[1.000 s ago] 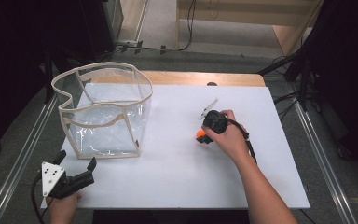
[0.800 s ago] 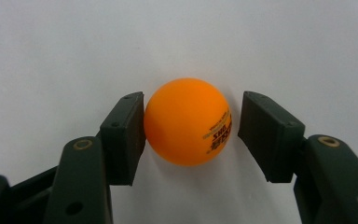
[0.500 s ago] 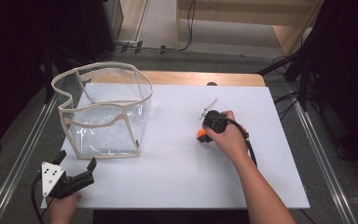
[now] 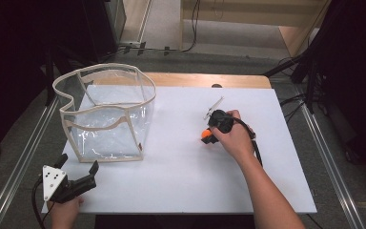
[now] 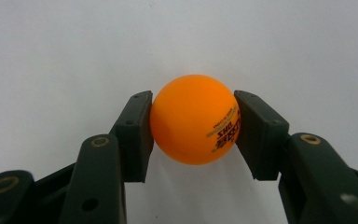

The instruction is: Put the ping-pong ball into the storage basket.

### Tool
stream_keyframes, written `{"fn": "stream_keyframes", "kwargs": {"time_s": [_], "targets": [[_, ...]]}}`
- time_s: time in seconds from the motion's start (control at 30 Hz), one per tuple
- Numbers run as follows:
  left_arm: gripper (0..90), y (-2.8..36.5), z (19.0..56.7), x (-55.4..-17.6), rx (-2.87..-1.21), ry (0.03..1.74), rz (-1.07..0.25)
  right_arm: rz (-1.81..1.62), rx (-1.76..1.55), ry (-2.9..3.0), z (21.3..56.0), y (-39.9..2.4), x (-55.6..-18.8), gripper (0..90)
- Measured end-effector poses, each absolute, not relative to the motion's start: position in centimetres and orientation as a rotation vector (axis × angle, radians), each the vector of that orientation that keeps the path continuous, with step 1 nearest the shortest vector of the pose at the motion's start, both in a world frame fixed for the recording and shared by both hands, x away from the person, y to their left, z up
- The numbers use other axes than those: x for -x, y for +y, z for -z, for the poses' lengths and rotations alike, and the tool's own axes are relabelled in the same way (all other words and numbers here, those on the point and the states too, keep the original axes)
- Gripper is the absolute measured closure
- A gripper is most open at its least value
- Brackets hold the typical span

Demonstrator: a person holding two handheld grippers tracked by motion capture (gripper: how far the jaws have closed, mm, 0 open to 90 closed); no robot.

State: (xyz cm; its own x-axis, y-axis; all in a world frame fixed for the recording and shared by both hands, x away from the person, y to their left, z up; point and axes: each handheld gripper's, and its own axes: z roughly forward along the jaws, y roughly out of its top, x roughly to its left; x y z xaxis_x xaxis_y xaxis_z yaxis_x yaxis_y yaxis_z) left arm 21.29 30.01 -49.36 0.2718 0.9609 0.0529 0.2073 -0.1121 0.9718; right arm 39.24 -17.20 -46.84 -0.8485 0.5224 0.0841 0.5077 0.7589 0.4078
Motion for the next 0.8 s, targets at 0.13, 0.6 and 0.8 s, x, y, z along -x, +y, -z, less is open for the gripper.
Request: {"fn": "stream_keyframes", "kwargs": {"time_s": [0.13, 0.6, 0.8], "targets": [[0.0, 30.0, 49.4, -21.3, -1.547, 1.121, -0.951, -0.666, -0.84, 2.919, 46.4, -16.7, -39.4, 47.6], [0.0, 30.0, 49.4, -21.3, -1.549, 1.119, -0.956, -0.685, -0.79, 2.932, 45.1, -15.6, -39.7, 47.6], [0.0, 30.0, 49.4, -21.3, -1.548, 1.12, -0.956, -0.686, -0.766, 2.94, 44.5, -15.0, -39.9, 47.6]]}}
